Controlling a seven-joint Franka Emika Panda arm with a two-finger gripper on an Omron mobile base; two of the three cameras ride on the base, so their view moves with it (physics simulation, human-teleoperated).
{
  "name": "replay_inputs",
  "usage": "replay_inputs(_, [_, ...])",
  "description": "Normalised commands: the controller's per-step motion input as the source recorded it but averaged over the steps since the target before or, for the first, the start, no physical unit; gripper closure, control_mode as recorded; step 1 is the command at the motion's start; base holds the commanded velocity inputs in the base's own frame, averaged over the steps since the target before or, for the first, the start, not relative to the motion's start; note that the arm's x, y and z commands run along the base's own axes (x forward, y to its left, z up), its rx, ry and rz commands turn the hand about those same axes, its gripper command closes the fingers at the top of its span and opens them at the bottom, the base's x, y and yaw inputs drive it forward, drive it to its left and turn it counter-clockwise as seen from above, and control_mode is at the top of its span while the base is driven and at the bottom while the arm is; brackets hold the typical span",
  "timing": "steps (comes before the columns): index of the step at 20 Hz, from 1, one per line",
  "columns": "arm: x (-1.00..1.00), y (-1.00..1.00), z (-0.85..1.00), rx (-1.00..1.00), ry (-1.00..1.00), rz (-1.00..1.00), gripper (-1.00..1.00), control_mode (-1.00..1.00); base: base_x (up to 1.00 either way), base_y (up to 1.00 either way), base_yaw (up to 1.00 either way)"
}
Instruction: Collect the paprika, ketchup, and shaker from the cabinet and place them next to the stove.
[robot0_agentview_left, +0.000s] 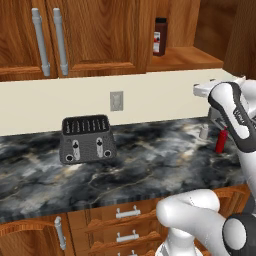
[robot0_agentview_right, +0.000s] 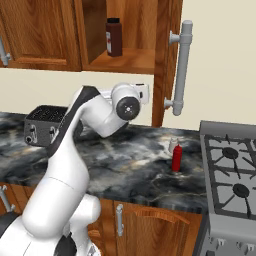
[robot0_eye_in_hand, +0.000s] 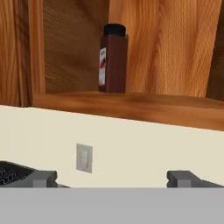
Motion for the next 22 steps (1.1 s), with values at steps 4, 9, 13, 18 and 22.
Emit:
replay_inputs(4, [0.0,0.0,0.27,0.0,0.0,0.0,-1.0,-1.0,0.0,0.0,0.0])
replay_inputs(9, [-0.01,0.0,0.07,0.0,-0.05,0.0,-1.0,-1.0,0.0,0.0,0.0])
replay_inputs(13, [0.16,0.09,0.62,0.0,-0.05,-0.01,-1.0,-1.0,0.0,0.0,0.0])
replay_inputs(18, [0.3,0.07,0.62,0.0,0.0,-0.01,-1.0,-1.0,0.0,0.0,0.0])
replay_inputs(22, [0.31,-0.02,0.52,0.0,0.02,0.0,-1.0,-1.0,0.0,0.0,0.0])
